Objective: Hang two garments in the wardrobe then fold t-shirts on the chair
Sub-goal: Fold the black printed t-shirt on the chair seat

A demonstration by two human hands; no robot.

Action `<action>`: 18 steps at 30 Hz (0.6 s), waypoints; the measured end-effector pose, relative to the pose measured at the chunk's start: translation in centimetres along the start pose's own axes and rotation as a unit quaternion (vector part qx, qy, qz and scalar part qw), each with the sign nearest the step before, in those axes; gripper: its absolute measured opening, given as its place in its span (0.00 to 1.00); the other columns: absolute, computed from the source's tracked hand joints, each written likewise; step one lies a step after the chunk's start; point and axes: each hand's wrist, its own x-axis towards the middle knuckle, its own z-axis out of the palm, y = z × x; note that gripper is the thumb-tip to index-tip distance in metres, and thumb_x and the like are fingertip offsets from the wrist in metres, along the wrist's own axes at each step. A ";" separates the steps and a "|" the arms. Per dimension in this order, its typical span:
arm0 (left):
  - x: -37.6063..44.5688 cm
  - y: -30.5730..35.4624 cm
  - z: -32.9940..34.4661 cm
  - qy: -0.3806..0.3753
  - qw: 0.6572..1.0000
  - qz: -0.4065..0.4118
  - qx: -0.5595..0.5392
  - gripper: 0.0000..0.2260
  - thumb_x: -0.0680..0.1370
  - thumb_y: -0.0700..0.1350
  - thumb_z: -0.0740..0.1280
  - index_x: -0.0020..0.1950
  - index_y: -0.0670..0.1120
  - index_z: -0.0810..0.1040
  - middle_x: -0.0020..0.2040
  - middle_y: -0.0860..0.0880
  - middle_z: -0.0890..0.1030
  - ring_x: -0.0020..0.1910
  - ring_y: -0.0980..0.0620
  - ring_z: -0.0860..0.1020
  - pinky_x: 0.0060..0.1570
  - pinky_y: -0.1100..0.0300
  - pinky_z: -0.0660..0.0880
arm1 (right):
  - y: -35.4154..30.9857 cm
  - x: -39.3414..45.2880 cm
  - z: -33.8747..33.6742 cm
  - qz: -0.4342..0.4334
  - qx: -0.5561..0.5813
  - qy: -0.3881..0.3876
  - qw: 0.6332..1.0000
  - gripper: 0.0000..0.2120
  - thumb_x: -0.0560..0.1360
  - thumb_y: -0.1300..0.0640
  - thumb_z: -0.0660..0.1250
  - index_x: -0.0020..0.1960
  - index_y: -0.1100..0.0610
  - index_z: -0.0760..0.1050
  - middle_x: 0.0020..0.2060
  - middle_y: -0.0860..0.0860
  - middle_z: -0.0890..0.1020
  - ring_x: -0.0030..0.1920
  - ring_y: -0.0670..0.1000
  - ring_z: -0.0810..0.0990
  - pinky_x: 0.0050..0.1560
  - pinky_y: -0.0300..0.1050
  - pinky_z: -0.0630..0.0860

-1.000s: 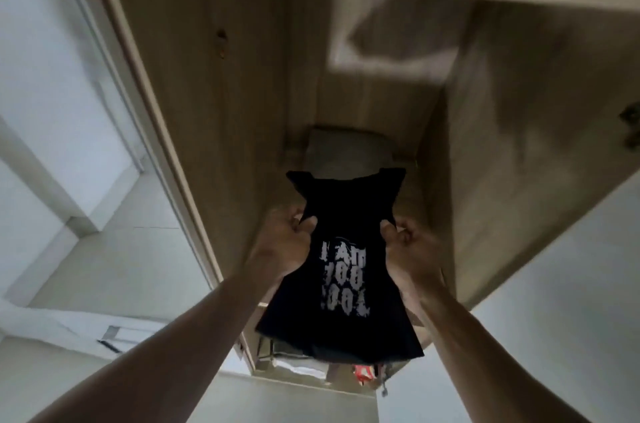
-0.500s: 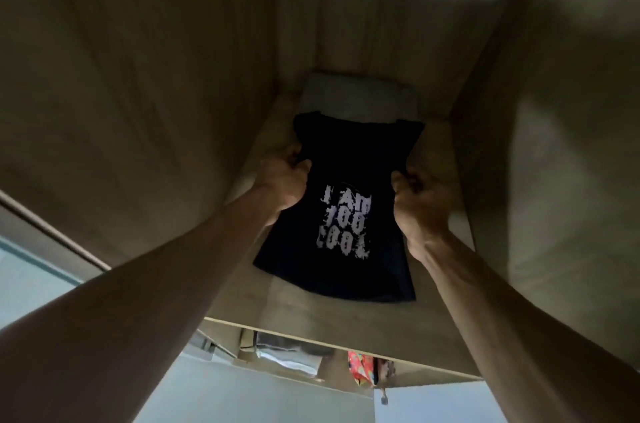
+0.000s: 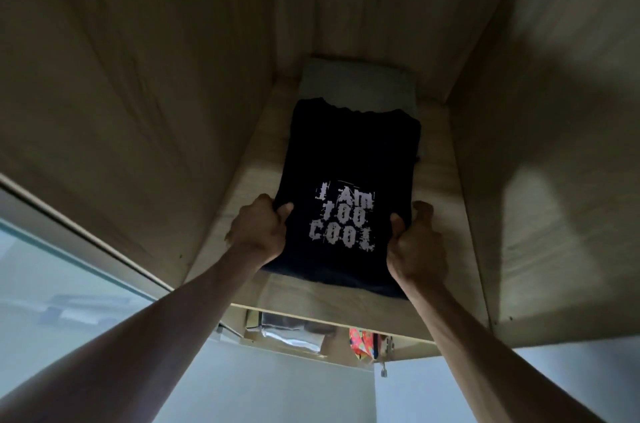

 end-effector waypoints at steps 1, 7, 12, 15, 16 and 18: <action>-0.4 -0.2 0.0 0.004 1.000 0.008 0.007 0.18 0.82 0.61 0.58 0.52 0.46 0.71 0.54 0.40 0.80 0.55 0.37 0.78 0.45 0.52 0.71 | 0.2 -0.3 0.0 -0.009 -0.006 0.000 1.000 0.15 0.84 0.47 0.56 0.66 0.53 0.63 0.40 0.56 0.80 0.45 0.64 0.82 0.39 0.48 0.68; -2.4 -0.3 0.5 0.017 0.997 0.037 0.063 0.18 0.83 0.58 0.56 0.62 0.44 0.67 0.57 0.38 0.78 0.56 0.35 0.78 0.46 0.49 0.71 | 0.8 -2.3 -0.1 -0.072 -0.132 -0.022 0.988 0.20 0.83 0.51 0.60 0.70 0.57 0.61 0.43 0.56 0.79 0.47 0.63 0.83 0.38 0.47 0.68; -4.2 -0.1 0.6 0.089 0.983 0.063 0.148 0.16 0.83 0.55 0.57 0.65 0.46 0.64 0.58 0.42 0.75 0.57 0.39 0.75 0.43 0.48 0.69 | 0.4 -3.3 0.9 -0.091 -0.263 0.048 0.959 0.28 0.73 0.57 0.72 0.70 0.58 0.67 0.58 0.59 0.75 0.54 0.62 0.78 0.40 0.50 0.71; -4.1 -0.2 2.3 0.146 0.954 0.227 0.131 0.17 0.82 0.50 0.61 0.68 0.44 0.70 0.61 0.42 0.75 0.58 0.40 0.74 0.53 0.47 0.73 | 0.3 -3.4 2.6 -0.218 -0.241 0.075 0.943 0.31 0.67 0.65 0.74 0.69 0.59 0.72 0.62 0.60 0.76 0.59 0.62 0.77 0.54 0.57 0.76; -3.9 -0.3 3.2 0.133 0.945 0.278 0.108 0.17 0.82 0.48 0.62 0.69 0.44 0.72 0.63 0.42 0.76 0.60 0.40 0.74 0.57 0.47 0.74 | 0.1 -3.7 3.2 -0.247 -0.219 0.052 0.943 0.32 0.67 0.66 0.73 0.70 0.60 0.71 0.65 0.60 0.76 0.63 0.62 0.76 0.59 0.59 0.75; -3.8 -0.7 4.7 0.109 0.935 0.333 0.063 0.17 0.82 0.47 0.60 0.68 0.42 0.76 0.66 0.41 0.77 0.65 0.39 0.75 0.64 0.46 0.74 | 0.1 -4.3 4.1 -0.257 -0.169 0.007 0.951 0.34 0.69 0.68 0.70 0.74 0.61 0.68 0.72 0.61 0.72 0.72 0.62 0.70 0.69 0.61 0.71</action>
